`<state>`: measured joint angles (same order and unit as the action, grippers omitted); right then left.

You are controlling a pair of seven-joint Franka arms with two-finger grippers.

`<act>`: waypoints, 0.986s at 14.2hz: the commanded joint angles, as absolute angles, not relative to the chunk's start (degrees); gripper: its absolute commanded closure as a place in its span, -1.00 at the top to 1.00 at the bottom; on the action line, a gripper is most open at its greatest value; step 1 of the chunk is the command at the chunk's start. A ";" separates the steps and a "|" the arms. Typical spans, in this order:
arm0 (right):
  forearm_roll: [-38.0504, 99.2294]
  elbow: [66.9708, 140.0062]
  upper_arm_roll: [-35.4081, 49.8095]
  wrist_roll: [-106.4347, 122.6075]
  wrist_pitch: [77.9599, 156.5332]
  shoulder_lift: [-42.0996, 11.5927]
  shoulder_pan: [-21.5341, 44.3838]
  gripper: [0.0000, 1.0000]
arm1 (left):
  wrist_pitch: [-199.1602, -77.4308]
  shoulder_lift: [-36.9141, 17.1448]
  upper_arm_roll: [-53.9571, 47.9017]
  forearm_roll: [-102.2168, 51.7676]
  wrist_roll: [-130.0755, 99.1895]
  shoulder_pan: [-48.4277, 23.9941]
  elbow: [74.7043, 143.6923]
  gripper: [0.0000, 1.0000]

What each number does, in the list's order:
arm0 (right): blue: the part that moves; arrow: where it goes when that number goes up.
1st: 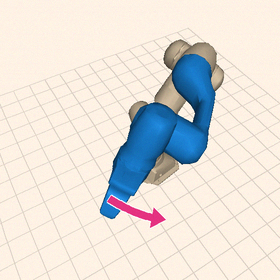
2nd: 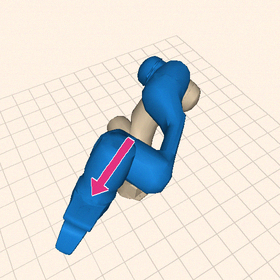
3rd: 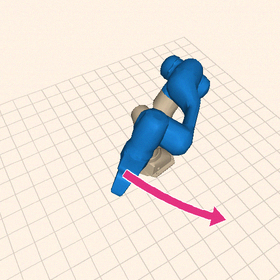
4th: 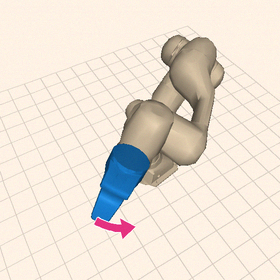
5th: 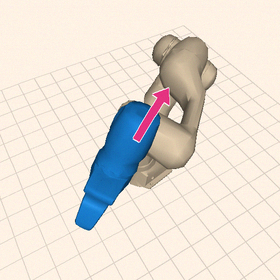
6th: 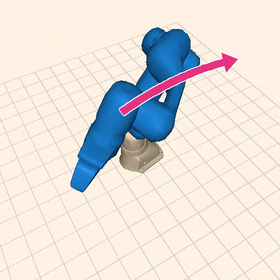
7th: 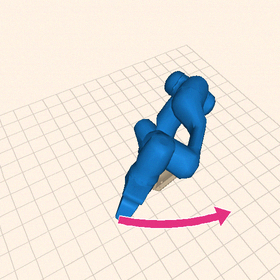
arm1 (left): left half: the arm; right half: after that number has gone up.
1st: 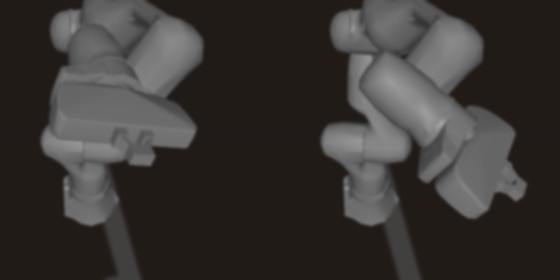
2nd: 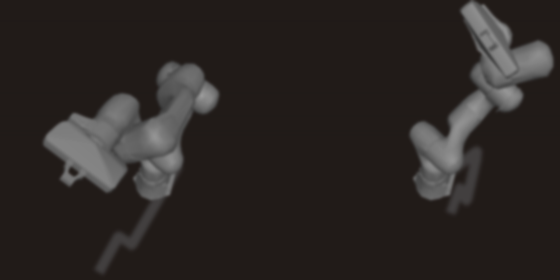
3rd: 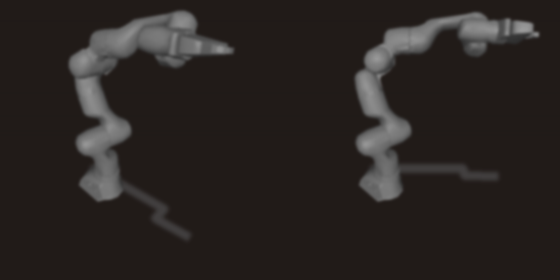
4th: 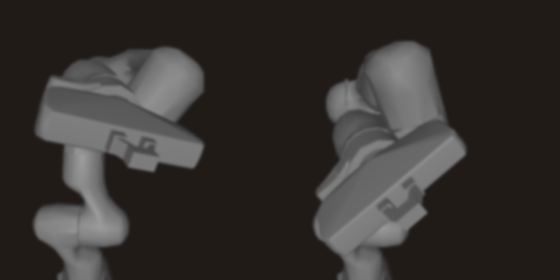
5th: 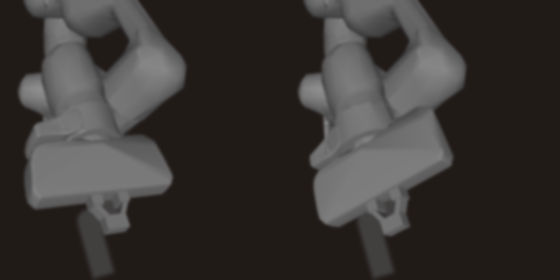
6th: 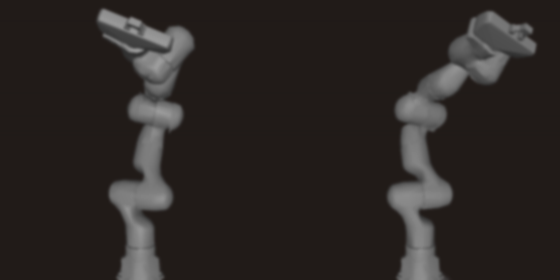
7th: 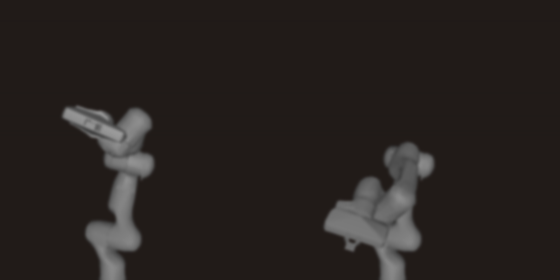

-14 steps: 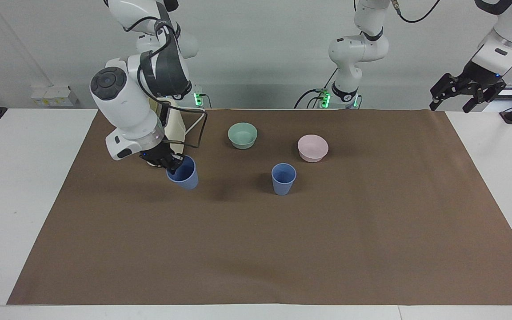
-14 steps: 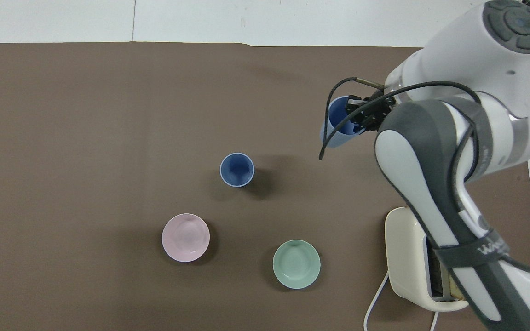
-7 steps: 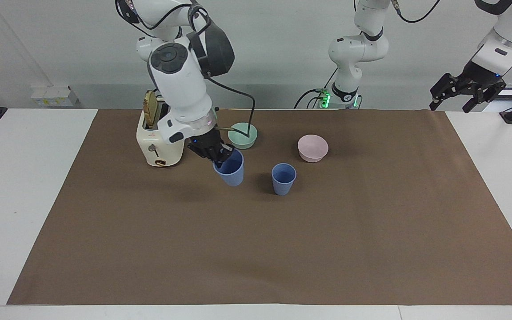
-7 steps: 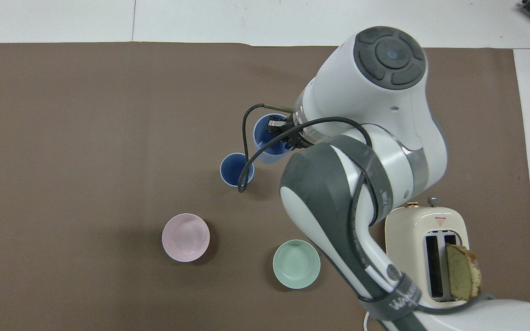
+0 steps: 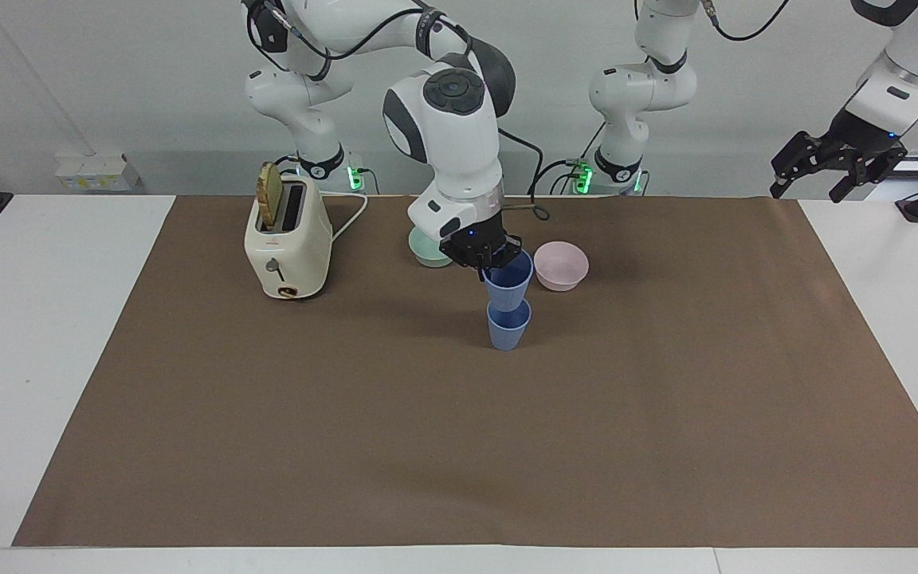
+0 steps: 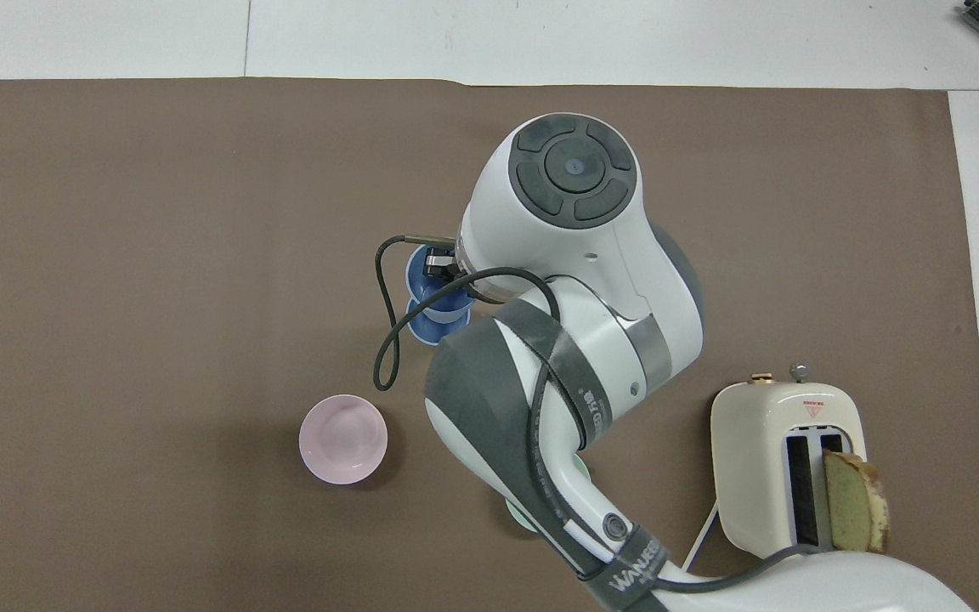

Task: Stack blue cups with both arms
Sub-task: 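Lower the held cup into the placed blue cup and open the right gripper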

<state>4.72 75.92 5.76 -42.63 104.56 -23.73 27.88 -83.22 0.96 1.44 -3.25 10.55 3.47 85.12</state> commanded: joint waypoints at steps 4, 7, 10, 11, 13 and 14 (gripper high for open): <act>3.78 79.09 6.15 -42.89 110.30 -24.26 27.86 -1.00 | -81.83 1.14 1.32 -3.78 10.46 3.69 84.29 1.00; 3.78 80.68 6.15 -42.63 110.74 -25.13 28.12 -1.00 | -81.83 1.14 1.32 -3.78 10.46 3.69 84.29 1.00; 3.69 81.21 6.15 -42.45 110.83 -25.66 28.39 -1.00 | -81.83 1.14 1.32 -3.78 10.46 3.69 84.29 1.00; 3.69 81.21 6.15 -42.19 110.92 -25.75 28.21 -1.00 | -81.83 1.14 1.32 -3.78 10.46 3.69 84.29 1.00; 3.69 81.21 6.15 -41.66 111.18 -25.84 28.30 -1.00 | -81.83 1.14 1.32 -3.78 10.46 3.69 84.29 1.00; 3.78 81.30 6.15 -41.66 111.70 -26.01 28.39 -1.00 | -81.83 1.14 1.32 -3.78 10.46 3.69 84.29 1.00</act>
<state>4.64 80.47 5.78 -42.38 109.93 -26.17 28.49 -83.21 0.96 1.44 -3.26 10.55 3.47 85.12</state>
